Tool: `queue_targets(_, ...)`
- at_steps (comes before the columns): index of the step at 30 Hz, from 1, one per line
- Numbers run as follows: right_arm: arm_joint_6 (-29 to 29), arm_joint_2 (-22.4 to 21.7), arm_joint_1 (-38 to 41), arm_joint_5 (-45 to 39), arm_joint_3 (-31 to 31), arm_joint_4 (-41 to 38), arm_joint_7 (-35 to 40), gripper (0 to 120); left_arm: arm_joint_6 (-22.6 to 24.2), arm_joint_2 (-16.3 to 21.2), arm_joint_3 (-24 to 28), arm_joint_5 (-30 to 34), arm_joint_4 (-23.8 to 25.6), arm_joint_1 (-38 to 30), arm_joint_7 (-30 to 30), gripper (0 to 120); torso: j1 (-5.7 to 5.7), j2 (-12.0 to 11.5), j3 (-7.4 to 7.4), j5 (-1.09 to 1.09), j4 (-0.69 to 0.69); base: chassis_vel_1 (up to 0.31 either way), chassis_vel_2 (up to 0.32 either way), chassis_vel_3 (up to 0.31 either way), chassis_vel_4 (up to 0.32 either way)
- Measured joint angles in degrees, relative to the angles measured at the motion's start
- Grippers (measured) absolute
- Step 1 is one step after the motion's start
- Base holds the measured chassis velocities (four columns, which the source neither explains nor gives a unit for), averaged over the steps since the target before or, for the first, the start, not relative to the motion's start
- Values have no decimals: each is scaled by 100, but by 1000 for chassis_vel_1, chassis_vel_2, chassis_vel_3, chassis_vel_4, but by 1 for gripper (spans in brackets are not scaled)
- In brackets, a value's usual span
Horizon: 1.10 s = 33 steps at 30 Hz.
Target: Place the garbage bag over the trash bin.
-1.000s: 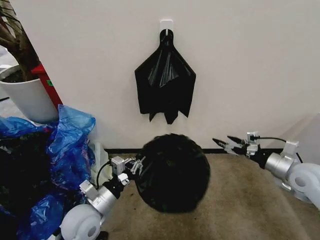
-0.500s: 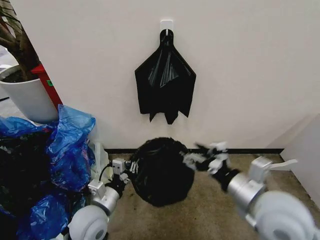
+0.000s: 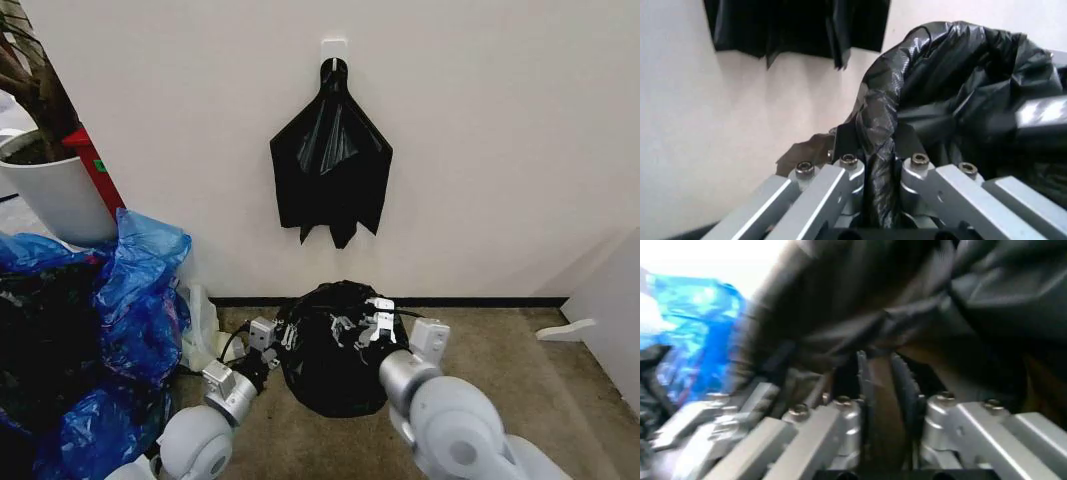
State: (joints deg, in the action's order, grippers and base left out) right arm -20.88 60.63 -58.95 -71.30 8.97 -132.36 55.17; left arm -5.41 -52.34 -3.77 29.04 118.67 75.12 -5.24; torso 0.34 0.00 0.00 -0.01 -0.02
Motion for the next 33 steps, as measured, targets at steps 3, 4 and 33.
queue_targets(3,4,36,-8,59,5,225,65,0,-68,30,-53,-125,70,25,86,4,0,0,0,1,0,0,0,0,0)
queue_targets(4,10,36,-21,110,-10,318,69,0,-93,34,-71,-168,83,29,111,4,0,0,0,0,0,0,0,0,0)
queue_targets(33,114,170,-42,619,-17,1232,224,0,-272,26,89,-315,439,117,420,4,0,0,0,1,0,0,0,0,0)
